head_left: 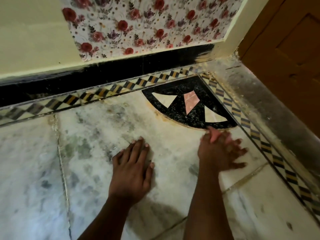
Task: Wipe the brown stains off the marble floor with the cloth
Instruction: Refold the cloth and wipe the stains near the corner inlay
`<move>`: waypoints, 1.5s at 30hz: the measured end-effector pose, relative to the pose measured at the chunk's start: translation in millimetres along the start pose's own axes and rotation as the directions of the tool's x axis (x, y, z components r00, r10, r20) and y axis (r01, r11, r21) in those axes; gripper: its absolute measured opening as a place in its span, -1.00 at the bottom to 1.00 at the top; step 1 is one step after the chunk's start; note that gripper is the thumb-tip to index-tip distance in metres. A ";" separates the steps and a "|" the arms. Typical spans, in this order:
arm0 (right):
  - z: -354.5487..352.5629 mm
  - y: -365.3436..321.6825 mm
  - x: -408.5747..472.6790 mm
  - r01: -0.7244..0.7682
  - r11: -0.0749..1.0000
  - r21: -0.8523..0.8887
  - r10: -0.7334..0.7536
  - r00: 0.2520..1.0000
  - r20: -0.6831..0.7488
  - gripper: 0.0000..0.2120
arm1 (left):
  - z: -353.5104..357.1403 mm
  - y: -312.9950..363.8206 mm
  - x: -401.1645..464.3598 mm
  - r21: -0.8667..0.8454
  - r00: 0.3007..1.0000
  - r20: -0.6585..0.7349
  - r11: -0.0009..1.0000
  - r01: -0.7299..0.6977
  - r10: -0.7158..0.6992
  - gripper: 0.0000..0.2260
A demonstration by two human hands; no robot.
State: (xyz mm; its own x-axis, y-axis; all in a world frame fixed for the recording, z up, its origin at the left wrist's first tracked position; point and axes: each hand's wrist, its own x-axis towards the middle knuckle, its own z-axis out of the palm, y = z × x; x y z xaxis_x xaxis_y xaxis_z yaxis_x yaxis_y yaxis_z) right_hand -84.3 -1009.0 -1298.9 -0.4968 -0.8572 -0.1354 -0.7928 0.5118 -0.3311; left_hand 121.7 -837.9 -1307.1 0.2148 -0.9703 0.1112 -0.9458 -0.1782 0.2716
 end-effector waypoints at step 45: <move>-42.2 127.5 -46.9 0.259 0.952 -0.162 -0.248 0.965 0.089 -0.29 | -7.2 5.1 3.7 0.032 0.999 0.039 0.999 0.010 -0.011 -0.44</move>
State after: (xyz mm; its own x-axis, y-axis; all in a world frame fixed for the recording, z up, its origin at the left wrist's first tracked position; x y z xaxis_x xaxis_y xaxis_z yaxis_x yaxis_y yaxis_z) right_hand -177.0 -901.1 -1295.4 -0.2517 -0.9588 -0.1314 -0.9409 0.2742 -0.1986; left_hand 119.4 -841.2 -1298.4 0.2156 -0.9739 0.0709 -0.9509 -0.1929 0.2419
